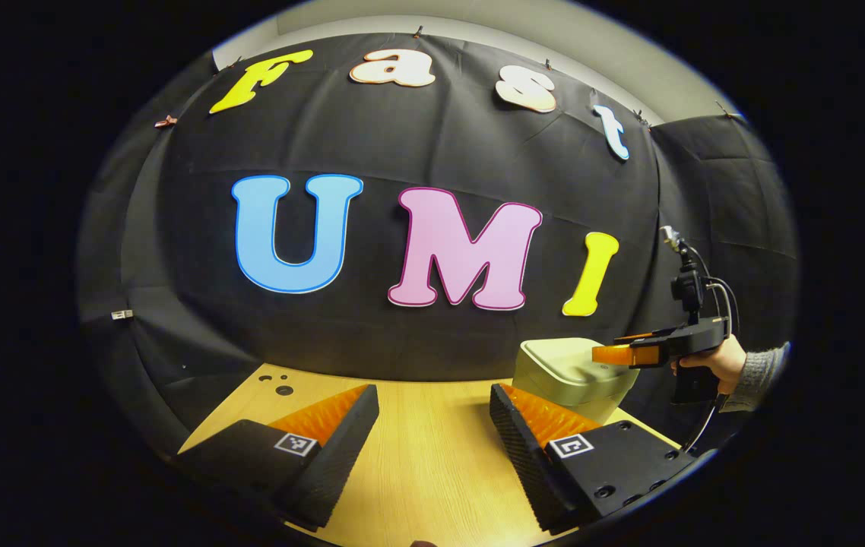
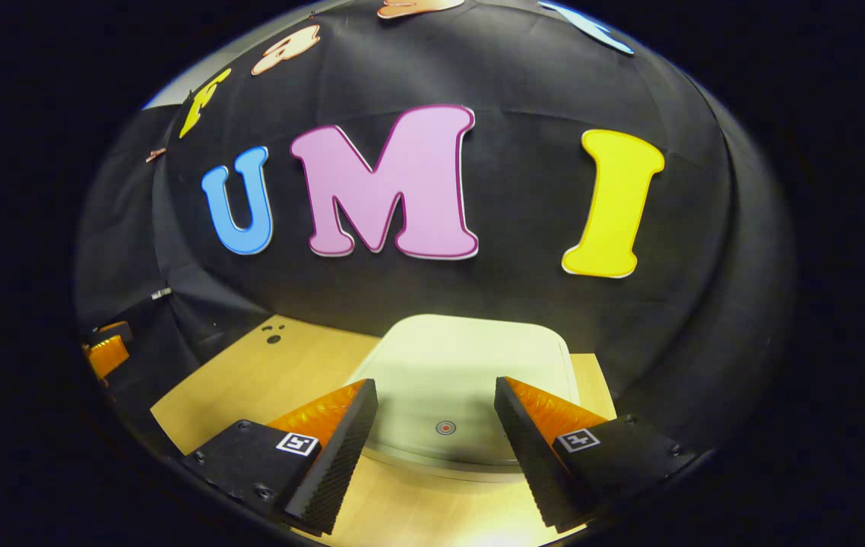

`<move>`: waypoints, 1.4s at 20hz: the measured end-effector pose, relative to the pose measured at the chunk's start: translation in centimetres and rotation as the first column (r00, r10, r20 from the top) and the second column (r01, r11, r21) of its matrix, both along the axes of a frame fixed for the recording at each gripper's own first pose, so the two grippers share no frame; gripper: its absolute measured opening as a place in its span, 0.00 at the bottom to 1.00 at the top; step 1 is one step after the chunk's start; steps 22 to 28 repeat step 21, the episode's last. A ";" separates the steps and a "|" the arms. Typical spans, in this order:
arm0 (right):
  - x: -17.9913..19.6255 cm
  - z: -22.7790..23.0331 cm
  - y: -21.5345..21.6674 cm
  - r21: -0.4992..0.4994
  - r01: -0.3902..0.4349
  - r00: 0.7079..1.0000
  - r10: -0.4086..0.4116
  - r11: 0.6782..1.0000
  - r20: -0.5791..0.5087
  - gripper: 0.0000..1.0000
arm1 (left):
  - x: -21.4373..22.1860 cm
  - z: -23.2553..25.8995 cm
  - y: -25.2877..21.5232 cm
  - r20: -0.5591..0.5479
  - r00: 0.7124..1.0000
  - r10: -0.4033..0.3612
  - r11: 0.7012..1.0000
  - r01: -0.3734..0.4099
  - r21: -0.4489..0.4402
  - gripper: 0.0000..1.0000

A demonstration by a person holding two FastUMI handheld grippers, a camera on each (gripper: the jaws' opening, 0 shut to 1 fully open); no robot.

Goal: Press the lid of the desktop garbage bin to open it, pick up the crumpled paper on the desktop and throw it into the bin, then pick up the pop can on the desktop and drop it into the bin, and finally close the garbage bin lid.

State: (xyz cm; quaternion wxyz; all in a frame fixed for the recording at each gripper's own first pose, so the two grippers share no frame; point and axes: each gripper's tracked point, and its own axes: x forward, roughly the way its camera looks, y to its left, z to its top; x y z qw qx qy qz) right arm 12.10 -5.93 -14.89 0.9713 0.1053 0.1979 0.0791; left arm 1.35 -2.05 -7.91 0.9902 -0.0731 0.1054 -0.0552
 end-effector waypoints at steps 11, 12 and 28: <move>-8.4 3.4 4.4 0.051 -0.055 0.997 0.052 0.997 0.051 0.97 | 0.8 0.1 -1.6 0.006 0.999 -0.041 0.999 0.041 0.023 0.95; -8.8 3.6 4.6 0.050 -0.051 0.997 0.048 0.997 0.058 0.97 | 0.7 0.0 -1.8 0.007 0.999 -0.045 0.999 0.045 0.023 0.95; -11.9 4.2 5.9 0.047 -0.021 0.994 0.016 0.999 0.105 0.97 | -0.1 -0.5 -2.2 0.003 0.998 -0.065 0.997 0.065 0.038 0.95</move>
